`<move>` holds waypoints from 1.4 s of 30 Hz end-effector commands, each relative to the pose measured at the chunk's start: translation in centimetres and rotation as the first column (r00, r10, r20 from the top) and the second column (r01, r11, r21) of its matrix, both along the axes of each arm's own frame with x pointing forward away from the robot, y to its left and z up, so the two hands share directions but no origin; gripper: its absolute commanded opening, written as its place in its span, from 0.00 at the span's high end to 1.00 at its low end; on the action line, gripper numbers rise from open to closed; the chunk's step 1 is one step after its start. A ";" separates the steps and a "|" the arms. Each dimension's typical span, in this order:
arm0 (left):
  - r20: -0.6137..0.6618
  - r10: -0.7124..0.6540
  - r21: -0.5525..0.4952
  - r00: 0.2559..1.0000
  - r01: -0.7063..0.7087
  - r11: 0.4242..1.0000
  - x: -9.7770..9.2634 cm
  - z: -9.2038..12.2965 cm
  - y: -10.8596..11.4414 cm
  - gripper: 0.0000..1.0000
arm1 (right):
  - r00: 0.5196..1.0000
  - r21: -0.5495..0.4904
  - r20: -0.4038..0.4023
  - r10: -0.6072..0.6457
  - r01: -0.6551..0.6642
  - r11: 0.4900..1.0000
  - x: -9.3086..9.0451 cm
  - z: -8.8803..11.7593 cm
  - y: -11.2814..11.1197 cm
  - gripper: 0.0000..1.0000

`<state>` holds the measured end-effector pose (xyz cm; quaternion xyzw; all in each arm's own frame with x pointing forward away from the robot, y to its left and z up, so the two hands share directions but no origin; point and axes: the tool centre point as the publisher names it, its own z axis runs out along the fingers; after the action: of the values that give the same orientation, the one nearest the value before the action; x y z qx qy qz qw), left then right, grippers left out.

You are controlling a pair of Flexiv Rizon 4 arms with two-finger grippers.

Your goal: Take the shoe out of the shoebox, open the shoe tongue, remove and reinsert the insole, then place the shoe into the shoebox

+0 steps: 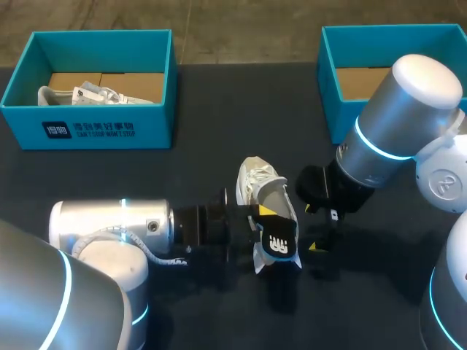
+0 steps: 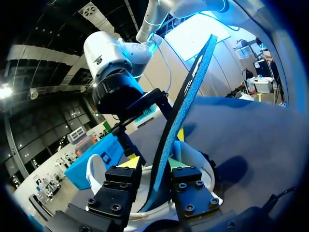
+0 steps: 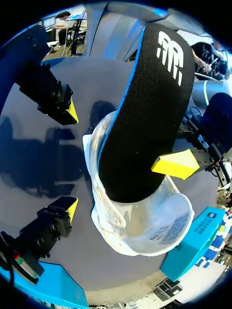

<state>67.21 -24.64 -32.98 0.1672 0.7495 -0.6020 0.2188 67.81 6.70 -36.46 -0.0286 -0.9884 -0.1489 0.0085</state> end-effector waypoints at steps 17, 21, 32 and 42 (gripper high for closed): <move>0.000 0.004 0.036 1.000 -0.004 0.999 0.2 1.3 -2.1 0.65 | 1.000 -0.002 0.002 -0.001 0.001 1.000 -0.1 -0.1 0.0 0.00; -0.004 -0.004 0.047 1.000 0.004 0.999 0.4 1.3 -2.6 0.65 | 1.000 -0.002 0.002 -0.001 0.001 1.000 -0.1 -0.1 0.0 0.00; -0.003 -0.017 0.057 1.000 0.017 0.998 0.2 1.2 -3.0 1.00 | 1.000 -0.002 0.002 -0.001 0.001 1.000 -0.1 -0.1 0.0 0.00; 0.024 -0.036 0.053 0.999 0.035 0.998 0.1 0.2 -2.6 1.00 | 1.000 -0.002 0.002 -0.001 0.001 1.000 -0.1 -0.1 0.0 0.00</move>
<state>67.20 -27.34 -32.42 0.1916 0.7627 -0.5805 0.2114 67.81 6.70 -36.46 -0.0286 -0.9884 -0.1489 0.0085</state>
